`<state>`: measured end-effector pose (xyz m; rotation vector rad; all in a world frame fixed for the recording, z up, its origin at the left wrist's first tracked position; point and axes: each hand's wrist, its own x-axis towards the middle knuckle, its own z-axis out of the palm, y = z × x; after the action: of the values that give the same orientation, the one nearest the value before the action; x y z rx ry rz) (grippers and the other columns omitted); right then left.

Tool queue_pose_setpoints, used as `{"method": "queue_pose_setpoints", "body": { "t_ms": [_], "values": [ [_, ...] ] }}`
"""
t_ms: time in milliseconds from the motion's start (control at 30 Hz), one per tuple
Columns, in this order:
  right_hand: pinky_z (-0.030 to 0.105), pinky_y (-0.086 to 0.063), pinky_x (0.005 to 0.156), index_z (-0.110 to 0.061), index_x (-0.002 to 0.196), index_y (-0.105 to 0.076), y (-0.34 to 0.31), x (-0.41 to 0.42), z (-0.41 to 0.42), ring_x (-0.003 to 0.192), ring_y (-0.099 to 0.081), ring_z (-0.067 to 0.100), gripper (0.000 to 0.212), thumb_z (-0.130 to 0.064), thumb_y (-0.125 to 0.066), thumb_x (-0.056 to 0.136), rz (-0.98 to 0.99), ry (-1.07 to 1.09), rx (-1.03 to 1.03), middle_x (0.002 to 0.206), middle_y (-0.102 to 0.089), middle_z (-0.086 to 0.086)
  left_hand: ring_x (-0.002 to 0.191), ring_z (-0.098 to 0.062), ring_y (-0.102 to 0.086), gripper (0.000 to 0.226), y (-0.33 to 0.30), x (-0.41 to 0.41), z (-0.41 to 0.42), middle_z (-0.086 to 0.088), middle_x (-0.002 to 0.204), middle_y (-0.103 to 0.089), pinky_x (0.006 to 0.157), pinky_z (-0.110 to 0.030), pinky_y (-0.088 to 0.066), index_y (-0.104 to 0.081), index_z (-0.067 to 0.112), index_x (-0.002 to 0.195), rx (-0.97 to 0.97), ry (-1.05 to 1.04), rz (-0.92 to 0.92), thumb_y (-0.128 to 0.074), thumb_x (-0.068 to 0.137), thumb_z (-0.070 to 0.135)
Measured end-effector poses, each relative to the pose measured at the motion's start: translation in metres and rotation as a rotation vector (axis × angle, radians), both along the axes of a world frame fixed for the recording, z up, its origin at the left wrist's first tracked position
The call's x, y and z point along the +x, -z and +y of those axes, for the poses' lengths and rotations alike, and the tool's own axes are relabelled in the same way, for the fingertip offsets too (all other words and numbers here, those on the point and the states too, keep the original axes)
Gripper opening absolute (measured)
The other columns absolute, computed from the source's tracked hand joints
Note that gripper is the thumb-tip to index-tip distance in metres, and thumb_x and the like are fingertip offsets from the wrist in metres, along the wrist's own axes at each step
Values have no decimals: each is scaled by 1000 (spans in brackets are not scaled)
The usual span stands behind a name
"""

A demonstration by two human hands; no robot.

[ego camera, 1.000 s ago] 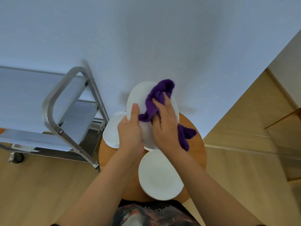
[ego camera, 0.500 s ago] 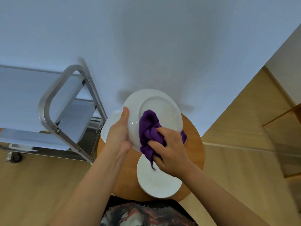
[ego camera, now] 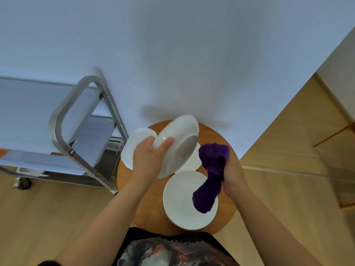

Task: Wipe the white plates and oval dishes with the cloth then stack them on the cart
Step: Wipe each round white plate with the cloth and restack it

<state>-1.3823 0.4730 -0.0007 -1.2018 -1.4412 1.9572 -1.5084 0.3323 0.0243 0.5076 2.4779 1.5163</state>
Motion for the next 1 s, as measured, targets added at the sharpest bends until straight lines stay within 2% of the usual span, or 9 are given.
{"method": "queue_pose_setpoints", "body": {
  "t_ms": [100, 167, 333, 400, 500, 600, 700, 867, 1000],
  "values": [
    [32, -50, 65, -28, 63, -72, -8, -6, 2, 67, -63, 14, 45, -47, -44, 93, 244, -10, -295, 68, -68, -3, 52, -16, -50, 56, 9, 25, -1, 1, 57, -52, 47, -28, -41, -54, 9, 70, -198, 258, 381, -48, 80, 63],
    [39, -56, 75, -23, 87, -71, -9, -8, 0, 80, -67, 20, 31, -52, -61, 83, 157, -79, -331, 87, -72, 4, 39, -14, -46, 59, 15, 33, -2, 0, 47, -50, 36, -23, -31, -53, 9, 59, -208, 345, 713, -46, 82, 62],
    [30, -52, 53, -4, 98, -59, 10, 4, 8, 71, -60, 27, 26, -7, -64, 73, -133, -93, -387, 88, -63, 15, 44, -17, -55, 49, 45, 34, -3, -1, 51, -60, 39, -26, -45, -63, 9, 57, -124, 499, 1089, -52, 85, 49],
    [30, -49, 54, -4, 88, -58, 21, 12, 9, 66, -58, 26, 16, -1, -59, 72, -188, -52, -389, 79, -61, 13, 68, -17, -67, 44, 60, 37, -7, -1, 69, -70, 66, -30, -57, -69, 11, 69, -140, 582, 964, -54, 83, 49],
    [31, -49, 55, -5, 84, -59, 39, 25, 11, 63, -58, 26, 12, 4, -57, 76, -199, 18, -377, 73, -62, 11, 122, -9, -45, 52, 73, 36, -12, 2, 125, -61, 107, -34, -28, -63, 16, 110, -158, 522, 361, -45, 88, 60],
    [28, -47, 45, -5, 86, -60, 53, 40, 13, 58, -60, 23, 12, 4, -57, 78, -223, 18, -362, 69, -64, 9, 122, -18, -49, 48, 90, 14, -14, 1, 130, -53, 97, -31, -39, -47, 16, 131, -199, 194, -43, -58, 91, 39],
    [28, -47, 44, -3, 89, -63, 65, 51, 10, 56, -62, 22, 14, 3, -59, 78, -292, -62, -336, 71, -66, 10, 91, -14, -63, 33, 101, -6, -18, 0, 118, -62, 63, -27, -55, -52, 14, 124, -170, 151, -791, -56, 95, 29],
    [31, -51, 54, -7, 94, -66, 90, 59, -2, 69, -67, 26, 14, -7, -70, 80, -353, -3, -317, 81, -73, 10, 85, -17, -64, 13, 137, 4, -34, -4, 98, -67, 53, -24, -54, -62, 5, 104, -185, 116, -906, -53, 95, 9],
    [30, -47, 59, -14, 91, -64, 107, 61, -3, 72, -63, 24, 15, -22, -72, 82, -435, 157, -221, 83, -69, 7, 85, -27, -59, 12, 161, 23, -37, -9, 88, -63, 82, -49, -54, -60, 4, 94, -227, 71, -848, -48, 96, 6]
  ]
}}
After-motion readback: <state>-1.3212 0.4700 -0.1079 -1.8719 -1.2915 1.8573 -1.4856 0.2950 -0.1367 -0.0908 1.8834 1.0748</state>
